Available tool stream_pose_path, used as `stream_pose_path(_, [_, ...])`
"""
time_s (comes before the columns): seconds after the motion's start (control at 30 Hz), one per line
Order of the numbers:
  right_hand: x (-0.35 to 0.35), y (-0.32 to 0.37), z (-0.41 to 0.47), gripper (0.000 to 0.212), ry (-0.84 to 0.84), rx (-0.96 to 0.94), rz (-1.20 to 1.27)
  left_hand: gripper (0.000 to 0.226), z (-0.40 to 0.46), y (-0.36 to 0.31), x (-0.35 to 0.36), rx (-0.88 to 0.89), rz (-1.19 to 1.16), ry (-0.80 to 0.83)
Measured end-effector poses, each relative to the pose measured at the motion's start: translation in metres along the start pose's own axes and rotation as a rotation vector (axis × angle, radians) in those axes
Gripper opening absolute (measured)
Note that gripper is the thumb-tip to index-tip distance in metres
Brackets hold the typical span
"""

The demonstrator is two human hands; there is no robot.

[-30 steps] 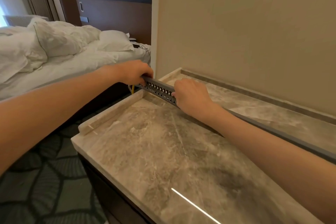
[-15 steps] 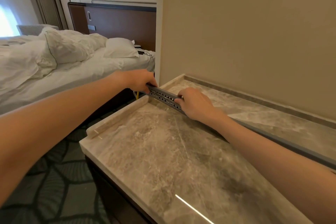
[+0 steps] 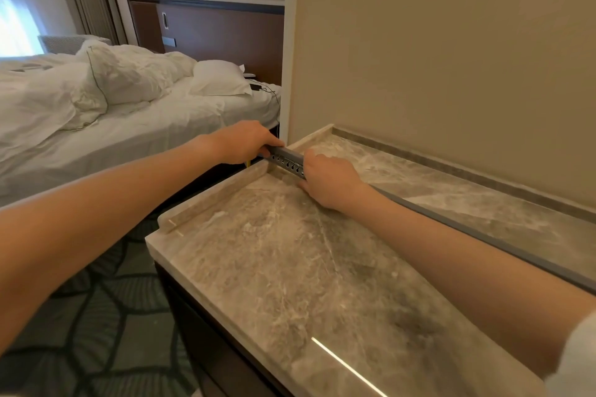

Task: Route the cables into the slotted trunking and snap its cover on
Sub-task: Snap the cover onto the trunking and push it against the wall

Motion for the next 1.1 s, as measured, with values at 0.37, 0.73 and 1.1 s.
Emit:
stream_pose_path(0.37, [0.005,0.016,0.013,0.021,-0.149,-0.075,-0.082,0.048,-0.009,-0.001,0.007,-0.016,-0.068,-0.039])
stream_pose_path(0.73, [0.004,0.015,0.014,0.021,-0.104,-0.072,-0.002,0.029,0.004,0.033,0.012,-0.055,0.260,0.151])
stream_pose_path(1.1, [0.000,0.017,0.026,0.024,-0.037,-0.044,-0.066,0.025,0.015,0.039,0.013,0.118,0.578,0.117])
Point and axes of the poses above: each hand's wrist, its own z-axis towards the middle knuckle, its own x-axis out of the palm, y = z × x, the point moved 5 cm from there along z, towards the middle knuckle, and after that the axes turned 5 degrees about y, right-handed, at the moved point
